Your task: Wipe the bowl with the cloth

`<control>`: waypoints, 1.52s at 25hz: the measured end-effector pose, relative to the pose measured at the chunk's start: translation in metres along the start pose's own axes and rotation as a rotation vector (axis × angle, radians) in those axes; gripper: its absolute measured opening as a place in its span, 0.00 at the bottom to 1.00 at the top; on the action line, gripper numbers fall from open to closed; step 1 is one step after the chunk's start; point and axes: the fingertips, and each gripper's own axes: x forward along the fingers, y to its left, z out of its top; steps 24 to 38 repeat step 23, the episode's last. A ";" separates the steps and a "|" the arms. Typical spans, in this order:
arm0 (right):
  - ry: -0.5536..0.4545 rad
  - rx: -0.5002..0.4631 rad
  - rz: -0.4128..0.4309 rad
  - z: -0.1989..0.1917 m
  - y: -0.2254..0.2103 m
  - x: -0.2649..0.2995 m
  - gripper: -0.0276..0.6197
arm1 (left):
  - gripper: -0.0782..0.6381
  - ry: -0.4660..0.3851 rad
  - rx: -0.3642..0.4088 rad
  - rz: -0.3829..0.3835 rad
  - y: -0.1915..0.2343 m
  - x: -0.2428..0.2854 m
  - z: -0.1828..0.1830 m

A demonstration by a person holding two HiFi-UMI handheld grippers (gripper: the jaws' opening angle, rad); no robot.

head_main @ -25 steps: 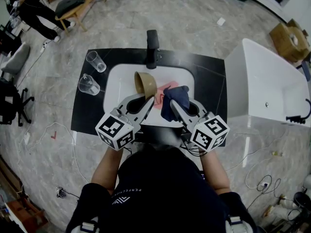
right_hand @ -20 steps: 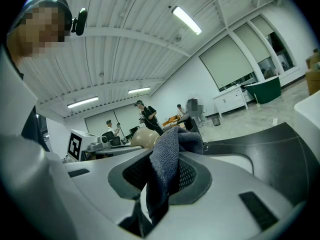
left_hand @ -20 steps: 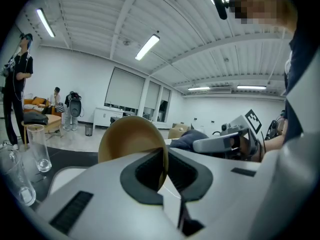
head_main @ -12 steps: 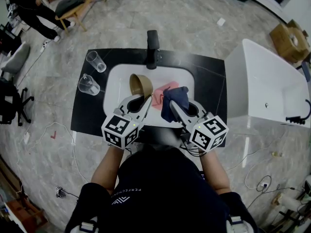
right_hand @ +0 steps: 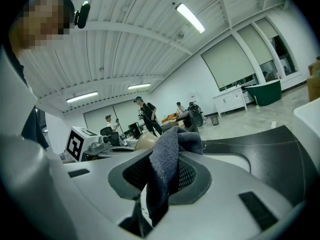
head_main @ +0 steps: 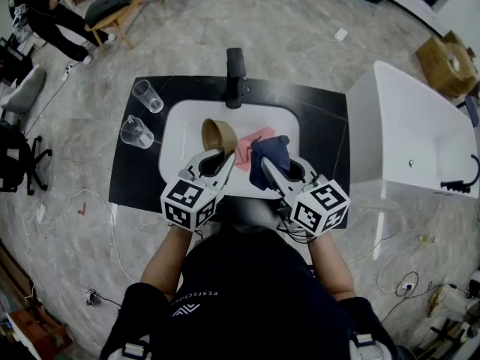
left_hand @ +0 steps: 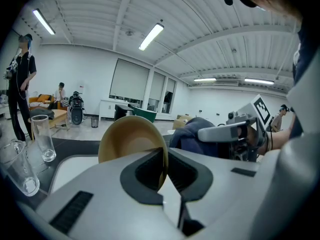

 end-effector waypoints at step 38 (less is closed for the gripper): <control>0.013 0.009 -0.015 -0.005 -0.005 0.001 0.18 | 0.13 -0.002 -0.024 -0.026 -0.006 0.005 -0.002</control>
